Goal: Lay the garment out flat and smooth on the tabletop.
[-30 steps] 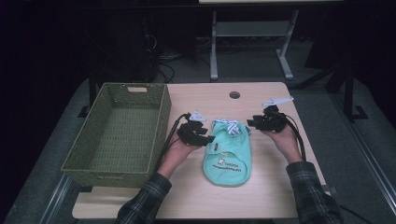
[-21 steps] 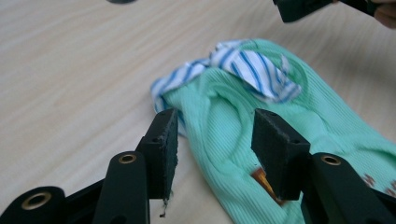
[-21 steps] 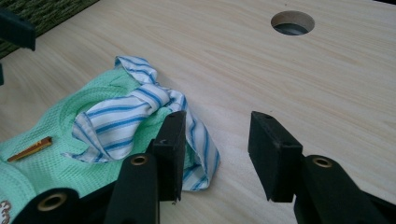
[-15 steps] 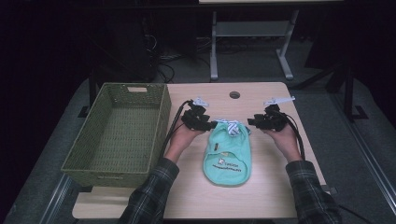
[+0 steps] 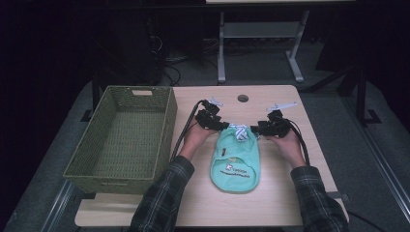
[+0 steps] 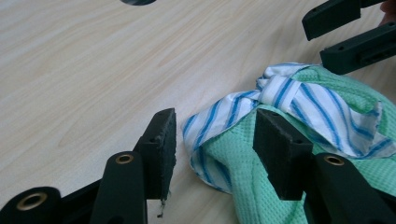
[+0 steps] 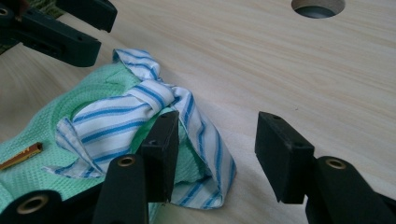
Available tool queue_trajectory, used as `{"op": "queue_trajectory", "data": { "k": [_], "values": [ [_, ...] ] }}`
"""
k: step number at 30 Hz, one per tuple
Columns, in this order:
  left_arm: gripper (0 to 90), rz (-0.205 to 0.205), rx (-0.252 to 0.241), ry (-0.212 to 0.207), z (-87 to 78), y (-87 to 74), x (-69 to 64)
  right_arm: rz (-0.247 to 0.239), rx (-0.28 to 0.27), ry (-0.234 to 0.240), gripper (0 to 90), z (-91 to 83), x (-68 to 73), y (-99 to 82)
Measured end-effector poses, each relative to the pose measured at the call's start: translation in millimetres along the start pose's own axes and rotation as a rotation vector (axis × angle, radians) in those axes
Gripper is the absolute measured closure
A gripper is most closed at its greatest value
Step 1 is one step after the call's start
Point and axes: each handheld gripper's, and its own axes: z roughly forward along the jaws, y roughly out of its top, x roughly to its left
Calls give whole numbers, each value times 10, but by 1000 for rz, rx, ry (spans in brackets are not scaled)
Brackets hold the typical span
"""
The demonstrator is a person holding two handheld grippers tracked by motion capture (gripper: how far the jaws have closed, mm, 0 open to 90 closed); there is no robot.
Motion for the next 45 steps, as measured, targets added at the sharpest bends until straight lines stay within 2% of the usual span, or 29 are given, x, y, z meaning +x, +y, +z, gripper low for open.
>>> {"op": "queue_trajectory", "data": {
  "k": [5, 13, 18, 21, 24, 27, 28, 30, 33, 34, 37, 41, 45],
  "values": [
    [477, -12, 28, 2, 60, -46, 38, -7, 15, 0, 483, 56, 6, -19],
    [477, -17, 31, -4, 104, -77, 76, -36, 81, -12, 477, 193, 36, -71],
    [487, -19, 34, -22, 158, -89, 102, -63, 97, -17, 529, 224, 70, -87],
    [525, -10, 42, -34, 198, -107, 96, -83, 102, -25, 565, 216, 80, -93],
    [588, 14, 74, -39, 223, -126, 89, -94, 107, -26, 617, 203, 84, -98],
    [664, 16, 81, -59, 248, -147, 76, -90, 112, -8, 692, 192, 83, -106],
    [686, 40, 102, -59, 246, -148, 81, -87, 113, -3, 712, 190, 80, -108],
    [738, 35, 96, -55, 253, -157, 65, -82, 115, 9, 730, 188, 80, -111],
    [812, 19, 89, -76, 243, -166, 74, -74, 117, 18, 760, 179, 63, -117],
    [822, 27, 95, -79, 232, -167, 81, -67, 114, 23, 764, 177, 57, -121],
    [836, 24, 79, -85, 197, -174, 91, -51, 110, 31, 775, 166, 44, -127],
    [836, -1, 45, -83, 129, -167, 95, -57, 99, 29, 805, 123, 59, -81],
    [837, -1, 19, -77, -12, -119, 93, -59, 66, 36, 829, 53, 94, -12]
  ]
}}
